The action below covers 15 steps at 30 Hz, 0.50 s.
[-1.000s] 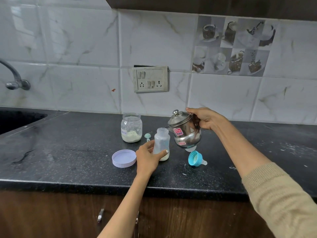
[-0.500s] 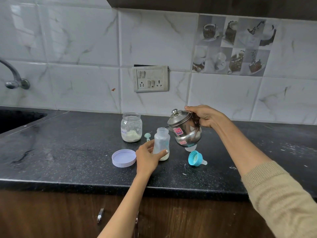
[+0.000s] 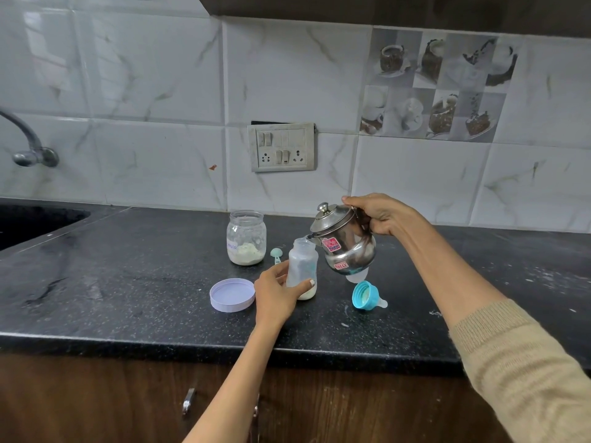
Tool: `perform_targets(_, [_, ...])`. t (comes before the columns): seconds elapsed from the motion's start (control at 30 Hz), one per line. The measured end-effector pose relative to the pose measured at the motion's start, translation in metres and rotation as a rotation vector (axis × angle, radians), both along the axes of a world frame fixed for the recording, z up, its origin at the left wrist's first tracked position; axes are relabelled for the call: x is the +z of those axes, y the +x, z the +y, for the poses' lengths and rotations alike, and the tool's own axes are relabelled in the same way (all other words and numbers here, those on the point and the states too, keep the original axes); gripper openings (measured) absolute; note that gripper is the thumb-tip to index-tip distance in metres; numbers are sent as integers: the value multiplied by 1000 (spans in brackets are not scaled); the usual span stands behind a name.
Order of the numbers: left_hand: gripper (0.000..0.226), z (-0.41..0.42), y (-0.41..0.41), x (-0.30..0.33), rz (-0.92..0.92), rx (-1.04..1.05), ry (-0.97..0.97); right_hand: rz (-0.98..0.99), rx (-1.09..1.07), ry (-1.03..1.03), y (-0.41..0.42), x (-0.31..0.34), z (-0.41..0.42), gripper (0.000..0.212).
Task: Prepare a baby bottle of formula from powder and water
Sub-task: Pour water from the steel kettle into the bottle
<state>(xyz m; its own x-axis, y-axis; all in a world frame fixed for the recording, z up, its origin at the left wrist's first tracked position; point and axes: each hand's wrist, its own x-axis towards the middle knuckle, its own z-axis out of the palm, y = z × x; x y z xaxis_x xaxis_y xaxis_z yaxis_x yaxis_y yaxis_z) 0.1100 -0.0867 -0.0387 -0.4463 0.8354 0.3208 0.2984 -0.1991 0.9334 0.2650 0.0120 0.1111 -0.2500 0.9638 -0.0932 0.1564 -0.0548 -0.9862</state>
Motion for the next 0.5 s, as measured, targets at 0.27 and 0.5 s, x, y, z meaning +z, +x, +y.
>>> perform_targets(0.27, [62,0,1,-1,-8,-6,4,-66,-16,12,0,2,0,16])
perform_targets(0.5, [62,0,0,-1,-12,-8,8,-92,-18,16,0,2,1,17])
